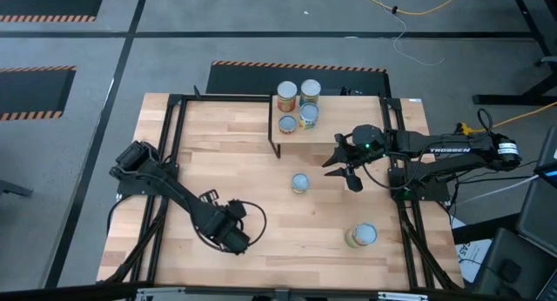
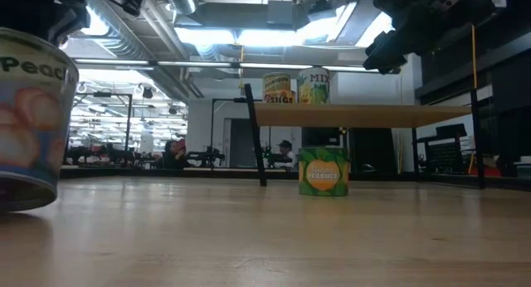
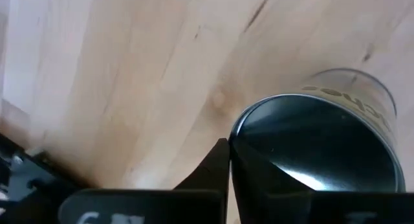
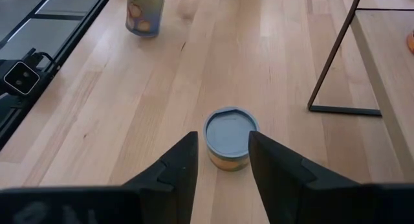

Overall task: Pick and place cans onto a shelf
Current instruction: Put the blue canned peaches on the shelf

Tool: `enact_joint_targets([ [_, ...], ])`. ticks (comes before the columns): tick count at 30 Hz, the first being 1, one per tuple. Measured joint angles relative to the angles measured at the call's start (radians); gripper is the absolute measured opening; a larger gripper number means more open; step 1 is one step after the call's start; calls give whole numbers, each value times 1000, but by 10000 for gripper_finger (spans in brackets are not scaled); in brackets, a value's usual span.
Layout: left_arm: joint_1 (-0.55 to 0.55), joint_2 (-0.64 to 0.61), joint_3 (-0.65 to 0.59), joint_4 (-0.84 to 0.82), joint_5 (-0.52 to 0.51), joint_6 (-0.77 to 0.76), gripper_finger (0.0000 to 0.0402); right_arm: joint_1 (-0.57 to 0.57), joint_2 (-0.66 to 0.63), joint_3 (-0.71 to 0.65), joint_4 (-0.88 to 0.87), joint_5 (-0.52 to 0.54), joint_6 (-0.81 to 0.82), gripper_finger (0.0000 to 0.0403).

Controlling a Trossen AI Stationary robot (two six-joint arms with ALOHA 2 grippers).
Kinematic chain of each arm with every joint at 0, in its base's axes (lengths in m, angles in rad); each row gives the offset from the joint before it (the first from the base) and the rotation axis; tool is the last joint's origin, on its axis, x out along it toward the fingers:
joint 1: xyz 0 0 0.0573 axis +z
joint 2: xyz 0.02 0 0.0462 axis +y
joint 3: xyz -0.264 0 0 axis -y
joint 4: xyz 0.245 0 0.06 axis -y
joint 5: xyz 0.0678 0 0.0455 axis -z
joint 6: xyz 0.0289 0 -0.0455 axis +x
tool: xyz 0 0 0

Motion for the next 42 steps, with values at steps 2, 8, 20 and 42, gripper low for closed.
enact_joint_targets([
  [2,14,0,0,11,-7,37,2,0,0,0,0,0,0,141],
  [8,74,0,13,17,-69,175,1,0,0,0,0,0,0,141],
  [20,256,-2,95,185,-167,632,0,0,0,0,1,0,0,141],
  [42,542,-2,97,505,54,1266,0,0,0,0,9,0,0,141],
])
